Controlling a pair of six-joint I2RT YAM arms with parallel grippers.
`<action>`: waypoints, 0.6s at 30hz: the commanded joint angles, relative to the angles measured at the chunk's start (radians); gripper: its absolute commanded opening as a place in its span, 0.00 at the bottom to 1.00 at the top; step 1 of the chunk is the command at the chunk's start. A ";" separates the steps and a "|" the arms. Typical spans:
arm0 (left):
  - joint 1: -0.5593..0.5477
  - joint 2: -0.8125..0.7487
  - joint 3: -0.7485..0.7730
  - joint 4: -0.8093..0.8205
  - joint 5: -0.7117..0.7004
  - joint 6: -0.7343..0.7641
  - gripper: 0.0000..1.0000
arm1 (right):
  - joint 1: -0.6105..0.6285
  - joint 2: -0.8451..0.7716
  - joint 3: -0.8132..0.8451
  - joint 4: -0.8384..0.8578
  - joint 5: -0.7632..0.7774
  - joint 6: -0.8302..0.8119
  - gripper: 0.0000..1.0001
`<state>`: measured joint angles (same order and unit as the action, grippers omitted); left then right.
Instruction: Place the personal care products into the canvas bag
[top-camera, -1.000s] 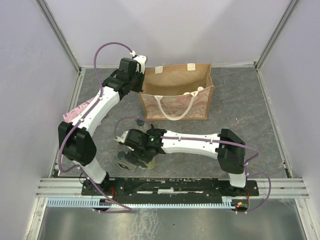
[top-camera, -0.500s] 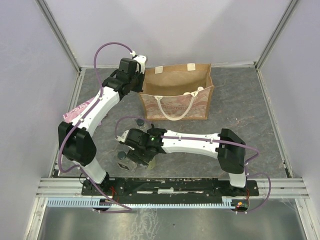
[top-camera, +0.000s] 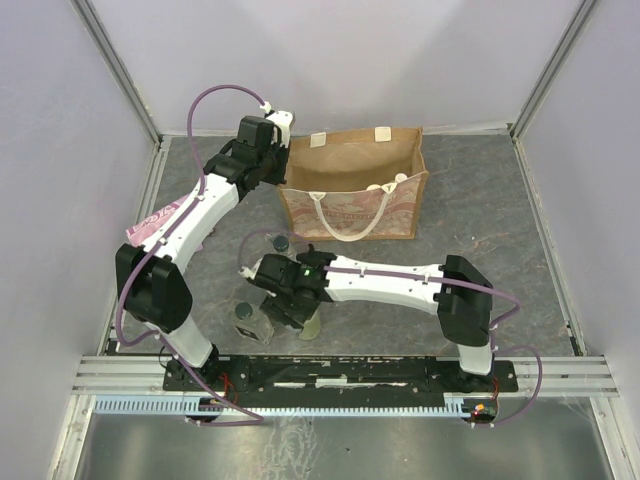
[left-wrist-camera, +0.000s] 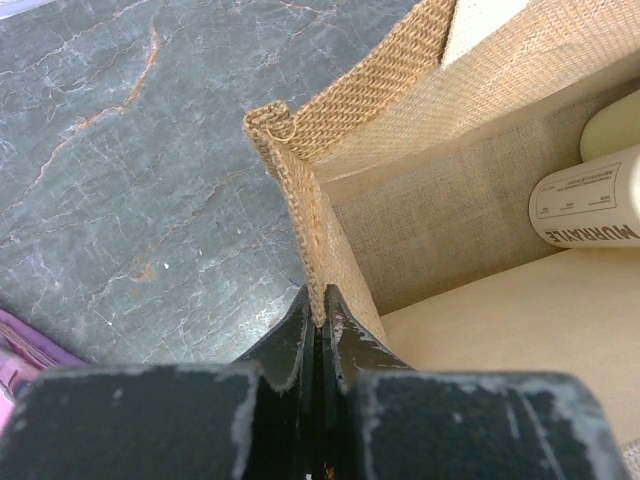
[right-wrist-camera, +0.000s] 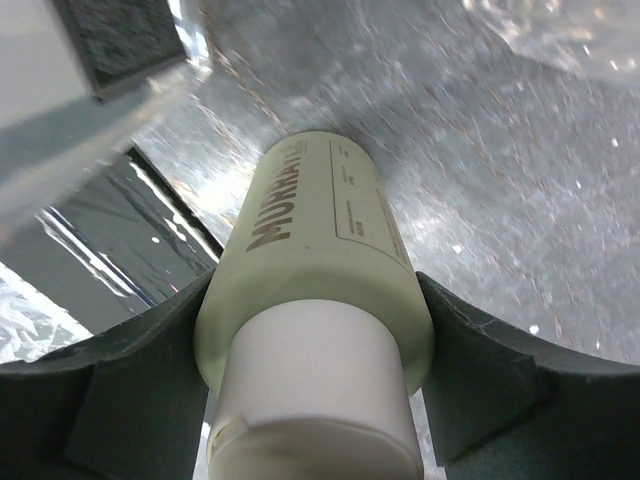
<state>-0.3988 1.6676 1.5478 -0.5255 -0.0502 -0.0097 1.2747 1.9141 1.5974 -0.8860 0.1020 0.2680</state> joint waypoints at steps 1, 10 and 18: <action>0.010 -0.053 0.001 0.010 -0.008 0.039 0.03 | -0.068 -0.121 0.083 -0.152 0.049 0.051 0.00; 0.009 -0.061 -0.008 0.010 0.000 0.037 0.03 | -0.209 -0.214 0.329 -0.365 0.101 0.059 0.00; 0.010 -0.059 -0.044 0.041 -0.001 0.032 0.03 | -0.335 -0.331 0.383 -0.229 0.032 -0.013 0.00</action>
<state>-0.3985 1.6539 1.5204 -0.5049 -0.0502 -0.0097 0.9783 1.6878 1.9511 -1.2221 0.1623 0.3000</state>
